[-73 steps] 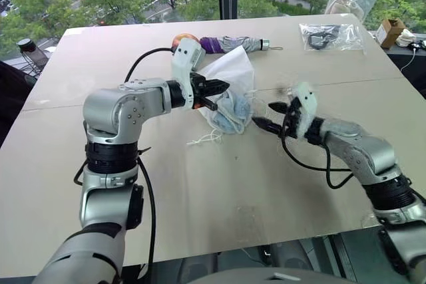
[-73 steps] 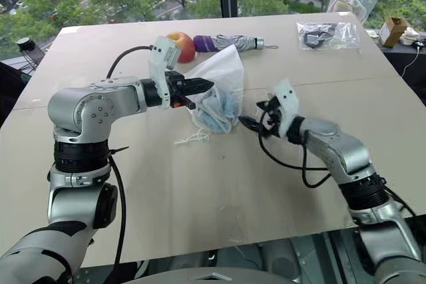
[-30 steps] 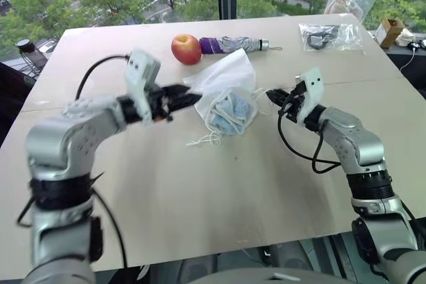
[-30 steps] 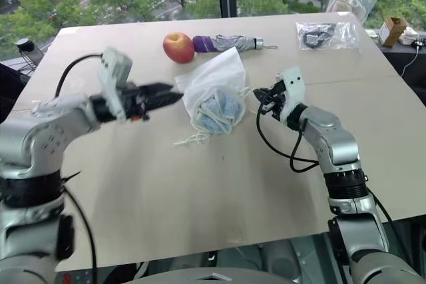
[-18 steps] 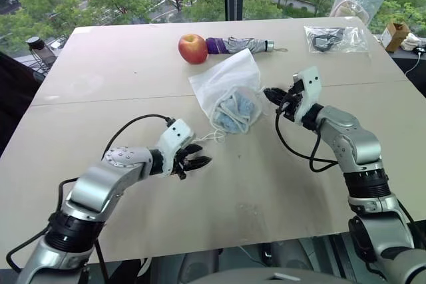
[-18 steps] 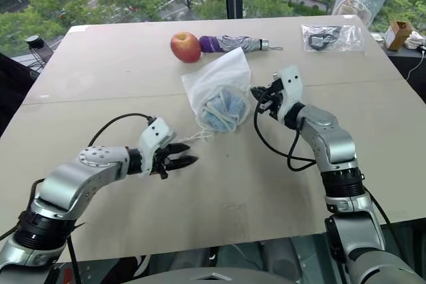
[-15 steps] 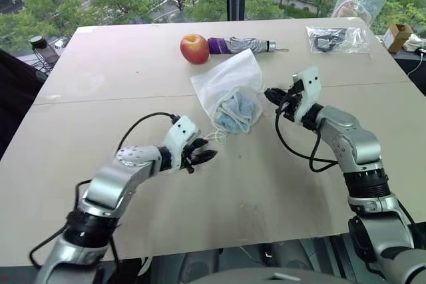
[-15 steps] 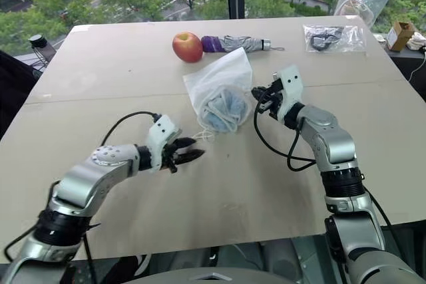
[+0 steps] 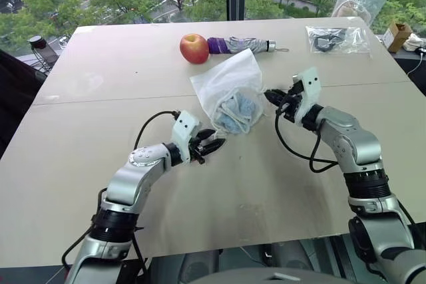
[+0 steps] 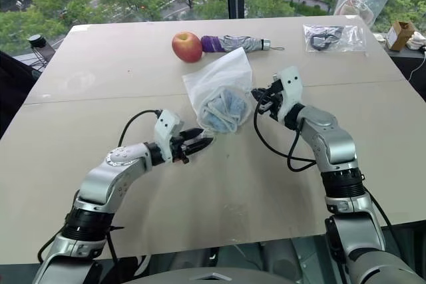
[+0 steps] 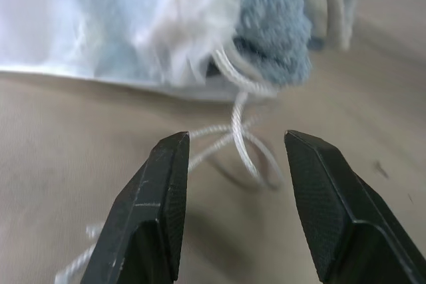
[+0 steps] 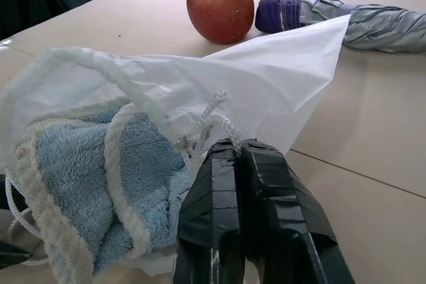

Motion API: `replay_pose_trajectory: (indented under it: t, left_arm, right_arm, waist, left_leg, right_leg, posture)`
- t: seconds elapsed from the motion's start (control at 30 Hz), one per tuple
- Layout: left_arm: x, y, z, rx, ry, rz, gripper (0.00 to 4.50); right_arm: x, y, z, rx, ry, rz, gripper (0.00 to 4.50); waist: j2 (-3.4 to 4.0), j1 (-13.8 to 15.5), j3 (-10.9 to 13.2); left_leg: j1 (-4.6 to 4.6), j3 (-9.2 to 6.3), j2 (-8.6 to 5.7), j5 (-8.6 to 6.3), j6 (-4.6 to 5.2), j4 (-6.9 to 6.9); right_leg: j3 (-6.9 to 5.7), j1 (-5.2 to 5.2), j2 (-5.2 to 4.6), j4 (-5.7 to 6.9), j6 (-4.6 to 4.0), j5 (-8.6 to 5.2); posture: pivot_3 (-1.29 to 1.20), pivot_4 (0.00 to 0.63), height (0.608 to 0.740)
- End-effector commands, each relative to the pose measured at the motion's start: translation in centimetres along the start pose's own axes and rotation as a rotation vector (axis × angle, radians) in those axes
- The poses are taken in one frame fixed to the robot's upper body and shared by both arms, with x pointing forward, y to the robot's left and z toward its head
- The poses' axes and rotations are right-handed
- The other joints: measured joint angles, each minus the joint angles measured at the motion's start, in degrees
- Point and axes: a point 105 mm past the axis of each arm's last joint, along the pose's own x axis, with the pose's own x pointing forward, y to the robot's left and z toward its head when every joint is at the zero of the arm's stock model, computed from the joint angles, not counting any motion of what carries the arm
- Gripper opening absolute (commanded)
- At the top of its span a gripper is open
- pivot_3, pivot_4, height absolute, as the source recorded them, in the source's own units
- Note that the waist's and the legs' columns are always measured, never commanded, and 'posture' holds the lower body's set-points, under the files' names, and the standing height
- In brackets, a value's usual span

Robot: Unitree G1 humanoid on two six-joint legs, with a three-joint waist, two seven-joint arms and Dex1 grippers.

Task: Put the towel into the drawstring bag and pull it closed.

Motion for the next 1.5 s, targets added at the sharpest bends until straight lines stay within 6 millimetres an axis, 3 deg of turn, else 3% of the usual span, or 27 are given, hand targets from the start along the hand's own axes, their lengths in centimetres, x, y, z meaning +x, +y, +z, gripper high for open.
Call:
replay_pose_trajectory:
  t: [0.03,0.07,0.17,0.2,0.3,0.4,0.47,0.53,0.6,0.8,0.93,1.37,1.5]
  left_arm:
    - [0.6,-0.3,0.1,0.018,0.010,-0.008,1.79]
    - [0.5,-0.5,-0.2,0.020,0.027,-0.021,1.56]
    - [0.1,-0.1,-1.0,0.041,0.066,0.004,0.33]
    - [0.0,0.0,-1.1,0.042,0.067,0.011,0.13]
    - [-0.3,0.8,-0.7,0.064,0.045,0.075,0.13]
    - [-0.8,2.5,1.3,0.096,-0.038,0.192,0.13]
    - [-1.2,2.7,3.3,0.114,-0.093,0.200,0.13]
    - [-1.8,2.5,6.8,0.143,-0.179,0.179,0.13]
    - [-2.3,2.5,8.8,0.156,-0.232,0.175,0.13]
    - [-6.6,5.1,19.1,0.123,-0.562,0.271,0.13]
    - [-8.9,6.7,22.4,0.079,-0.699,0.345,0.13]
    - [-10.0,8.4,22.3,0.040,-0.744,0.441,0.13]
    - [-8.9,8.4,20.7,0.049,-0.663,0.432,0.13]
  right_arm:
    - [-0.3,0.2,1.4,-0.027,-0.052,0.001,0.00]
    - [-0.4,0.2,1.4,-0.032,-0.049,0.000,0.00]
    - [-0.6,0.0,1.4,-0.038,-0.048,-0.006,0.00]
    - [-0.6,0.0,1.5,-0.037,-0.050,-0.008,0.00]
    - [-0.5,-0.2,1.7,-0.047,-0.062,-0.020,0.00]
    - [-0.4,-1.1,2.6,-0.092,-0.099,-0.065,0.00]
    - [-0.4,-1.7,3.9,-0.118,-0.140,-0.089,0.00]
    - [-0.7,-2.3,7.0,-0.075,-0.252,-0.093,0.00]
    - [-0.9,-2.6,8.8,-0.048,-0.320,-0.096,0.00]
    - [-2.8,-3.0,17.1,0.104,-0.665,-0.068,0.00]
    - [-3.5,-2.4,19.4,0.161,-0.750,-0.026,0.00]
    - [-3.9,-2.5,19.9,0.195,-0.765,-0.037,0.00]
    - [-3.9,-2.5,20.1,0.197,-0.768,-0.033,0.00]
  waist:
    - [0.00,-0.1,0.0]
    - [0.00,-0.1,0.0]
    - [0.00,-0.2,0.0]
    - [0.00,-0.2,0.0]
    - [0.00,-0.2,0.0]
    - [0.00,-0.2,0.0]
    - [0.00,-0.2,0.0]
    - [-0.01,-0.1,0.1]
    - [-0.01,0.0,0.1]
    - [-0.01,-0.1,0.1]
    - [0.00,-0.2,0.1]
    - [0.00,-0.2,0.1]
    - [0.00,-0.3,0.1]
  left_leg:
    - [0.00,0.00,0.00,0.00,0.00,0.00]
    - [0.00,-0.01,0.01,0.00,0.00,-0.01]
    - [0.02,-0.02,0.02,0.00,0.00,-0.05]
    - [0.02,-0.04,0.02,0.00,0.00,-0.06]
    - [0.03,-0.02,0.03,0.00,0.00,-0.05]
    - [0.04,-0.03,0.03,0.00,0.00,-0.04]
    - [0.04,-0.04,0.03,0.00,0.00,-0.03]
    - [0.03,-0.05,0.04,0.00,0.00,-0.01]
    - [-0.06,-0.11,0.04,0.01,0.00,0.03]
    - [-0.09,-0.11,0.02,0.00,-0.01,0.00]
    - [-0.11,-0.11,0.02,0.00,-0.01,-0.11]
    - [-0.10,-0.10,0.02,0.00,-0.01,-0.15]
    - [-0.10,-0.09,0.01,0.00,0.00,-0.15]
  right_leg:
    - [0.00,0.00,0.00,0.00,0.00,0.00]
    - [0.00,-0.01,0.01,0.01,0.00,0.00]
    - [-0.01,-0.01,0.02,0.01,-0.01,0.00]
    - [-0.03,-0.01,0.02,0.01,-0.01,0.00]
    - [-0.01,-0.01,0.01,0.01,-0.01,0.00]
    - [-0.01,0.00,0.01,0.01,-0.01,0.00]
    - [-0.02,-0.01,0.02,0.03,0.00,0.00]
    - [-0.04,-0.01,0.03,0.06,0.00,0.00]
    - [-0.09,-0.04,0.04,0.05,-0.01,0.01]
    - [-0.11,-0.01,0.02,-0.01,-0.01,0.01]
    - [-0.12,-0.08,0.01,-0.01,-0.01,0.01]
    - [-0.11,-0.10,0.00,0.00,-0.01,0.02]
    - [-0.10,-0.10,0.00,0.00,-0.01,0.02]
  posture:
    - [0.00,0.150,0.740]
    - [0.00,0.150,0.740]
    - [0.00,0.150,0.740]
    - [0.00,0.150,0.740]
    - [0.00,0.150,0.740]
    - [0.00,0.150,0.740]
    - [0.00,0.150,0.740]
    - [0.00,0.150,0.740]
    - [0.00,0.150,0.740]
    - [0.00,0.150,0.740]
    - [0.00,0.150,0.740]
    - [0.00,0.150,0.740]
    - [0.00,0.150,0.740]
